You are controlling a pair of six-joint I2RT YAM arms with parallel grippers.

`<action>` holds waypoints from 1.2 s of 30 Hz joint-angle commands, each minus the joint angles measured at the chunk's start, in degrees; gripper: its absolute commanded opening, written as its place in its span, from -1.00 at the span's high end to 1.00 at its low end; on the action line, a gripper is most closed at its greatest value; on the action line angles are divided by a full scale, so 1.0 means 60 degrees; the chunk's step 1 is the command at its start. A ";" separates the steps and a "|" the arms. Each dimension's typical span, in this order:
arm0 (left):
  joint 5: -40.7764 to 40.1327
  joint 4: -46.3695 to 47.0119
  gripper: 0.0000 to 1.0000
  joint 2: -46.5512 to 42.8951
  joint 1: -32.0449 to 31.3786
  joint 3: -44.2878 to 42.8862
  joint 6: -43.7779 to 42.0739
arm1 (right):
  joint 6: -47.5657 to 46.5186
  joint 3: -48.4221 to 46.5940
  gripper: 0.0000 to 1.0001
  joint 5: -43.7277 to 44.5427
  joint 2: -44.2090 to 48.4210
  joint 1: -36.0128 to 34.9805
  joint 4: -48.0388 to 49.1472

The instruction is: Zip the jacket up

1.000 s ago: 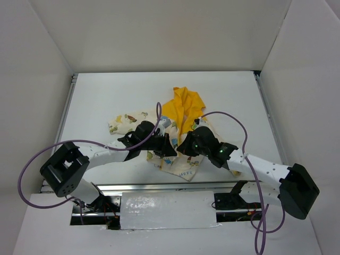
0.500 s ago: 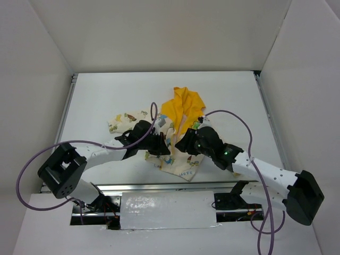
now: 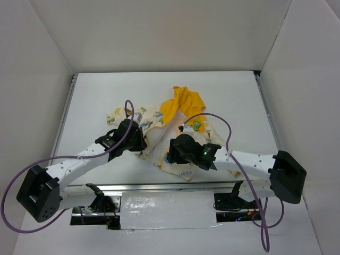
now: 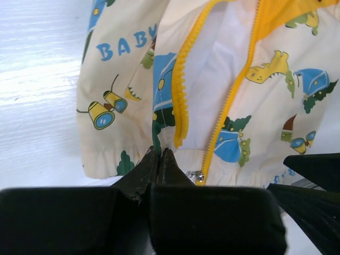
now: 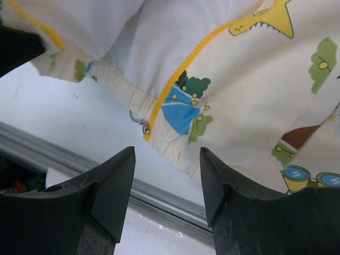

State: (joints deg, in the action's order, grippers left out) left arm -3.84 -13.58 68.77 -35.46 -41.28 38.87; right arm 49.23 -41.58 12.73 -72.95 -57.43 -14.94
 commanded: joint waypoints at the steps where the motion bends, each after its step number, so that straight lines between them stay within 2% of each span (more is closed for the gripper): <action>1: -0.0592 -0.0666 1.00 -0.0547 0.0139 -0.0050 0.0069 | 0.0435 -0.1079 -0.20 0.1391 -0.0685 -0.0608 -0.0790; 7: -0.0212 -0.0578 1.00 -0.1134 0.0197 0.0302 -0.0004 | 0.1257 -0.2324 -0.16 0.2432 -0.2415 -0.1502 -0.1902; 12: 0.0053 -0.0447 1.00 -0.1471 0.0212 0.0405 -0.0063 | 0.1769 -0.2723 -0.11 0.2580 -0.3309 -0.1751 -0.2153; 29: 0.0537 -0.0094 1.00 -0.1765 0.0212 0.0669 -0.0180 | 0.2078 -0.3221 -0.02 0.2389 -0.4614 -0.1927 -0.2431; 32: 0.0551 -0.0080 1.00 -0.1765 0.0212 0.0654 -0.0180 | 0.2194 -0.3294 0.11 0.2565 -0.4775 -0.1957 -0.2665; 35: 0.0551 -0.0080 1.00 -0.1809 0.0212 0.0654 -0.0180 | 0.2268 -0.3309 0.35 0.2668 -0.4849 -0.1971 -0.2812; 36: 0.0551 -0.0080 1.00 -0.1838 0.0212 0.0654 -0.0194 | 0.2268 -0.3323 0.52 0.2683 -0.4849 -0.1986 -0.2827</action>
State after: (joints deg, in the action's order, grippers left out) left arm -1.17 -15.81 59.11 -34.52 -37.34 38.96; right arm 61.19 -59.92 26.57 -100.71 -68.73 -29.80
